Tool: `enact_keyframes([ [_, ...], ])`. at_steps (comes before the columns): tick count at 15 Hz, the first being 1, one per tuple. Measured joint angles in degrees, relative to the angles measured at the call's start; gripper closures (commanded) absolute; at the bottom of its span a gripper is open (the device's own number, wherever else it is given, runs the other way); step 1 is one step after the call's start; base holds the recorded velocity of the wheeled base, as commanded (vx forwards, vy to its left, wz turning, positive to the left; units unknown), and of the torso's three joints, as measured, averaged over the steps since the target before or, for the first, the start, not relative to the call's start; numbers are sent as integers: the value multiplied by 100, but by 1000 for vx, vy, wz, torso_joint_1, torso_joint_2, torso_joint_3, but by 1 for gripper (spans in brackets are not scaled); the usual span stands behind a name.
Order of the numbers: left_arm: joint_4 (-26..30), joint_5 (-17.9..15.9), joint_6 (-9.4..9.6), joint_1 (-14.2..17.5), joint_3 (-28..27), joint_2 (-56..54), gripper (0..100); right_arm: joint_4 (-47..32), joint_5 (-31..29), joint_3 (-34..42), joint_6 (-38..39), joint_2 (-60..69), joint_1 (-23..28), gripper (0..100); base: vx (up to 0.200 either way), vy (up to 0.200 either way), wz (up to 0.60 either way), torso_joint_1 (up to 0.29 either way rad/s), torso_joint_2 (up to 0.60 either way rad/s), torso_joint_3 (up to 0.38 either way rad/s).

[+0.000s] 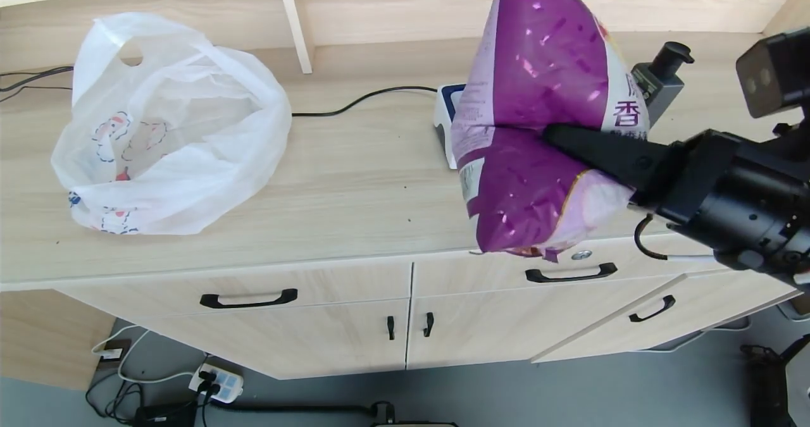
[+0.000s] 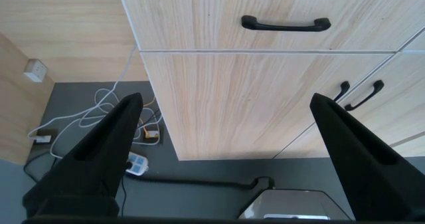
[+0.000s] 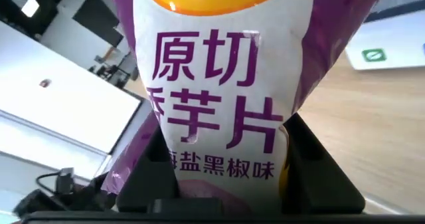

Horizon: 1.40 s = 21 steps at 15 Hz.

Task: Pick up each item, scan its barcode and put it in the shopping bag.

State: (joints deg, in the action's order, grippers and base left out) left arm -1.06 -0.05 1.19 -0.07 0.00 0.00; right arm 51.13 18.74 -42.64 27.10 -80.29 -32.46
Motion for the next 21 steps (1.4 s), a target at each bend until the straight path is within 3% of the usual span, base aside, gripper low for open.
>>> enact_keyframes([
  [2, 2, -2, 0, 0, 0, 0, 0, -753, -304, -603, -699, 17, 60, 100, 0, 0, 0, 0, 0, 0],
  [4, 2, -2, 2, 0, 0, 0, 0, -1314, -480, -1256, -1980, -96, 110, 100, 0, 0, 0, 0, 0, 0],
  [6, 2, -2, 2, -4, 0, 0, 0, -1532, -755, -1699, -3178, -430, 173, 100, 0, 0, 0, 0, 0, 0],
  [8, 2, -2, -9, -4, 0, 0, 0, -1549, -1204, -2110, -3713, -786, 204, 100, 0, 0, 0, 0, 0, 0],
  [13, -2, -5, 0, 0, 0, 0, 0, -1532, -1719, -3332, -4387, -1552, 438, 100, 0, 0, 0, 0, 0, 0],
  [21, 0, -2, 11, 0, 0, 0, 0, -1320, -1773, -3260, -4447, -1958, 597, 100, 0, 0, 0, 0, 0, 0],
])
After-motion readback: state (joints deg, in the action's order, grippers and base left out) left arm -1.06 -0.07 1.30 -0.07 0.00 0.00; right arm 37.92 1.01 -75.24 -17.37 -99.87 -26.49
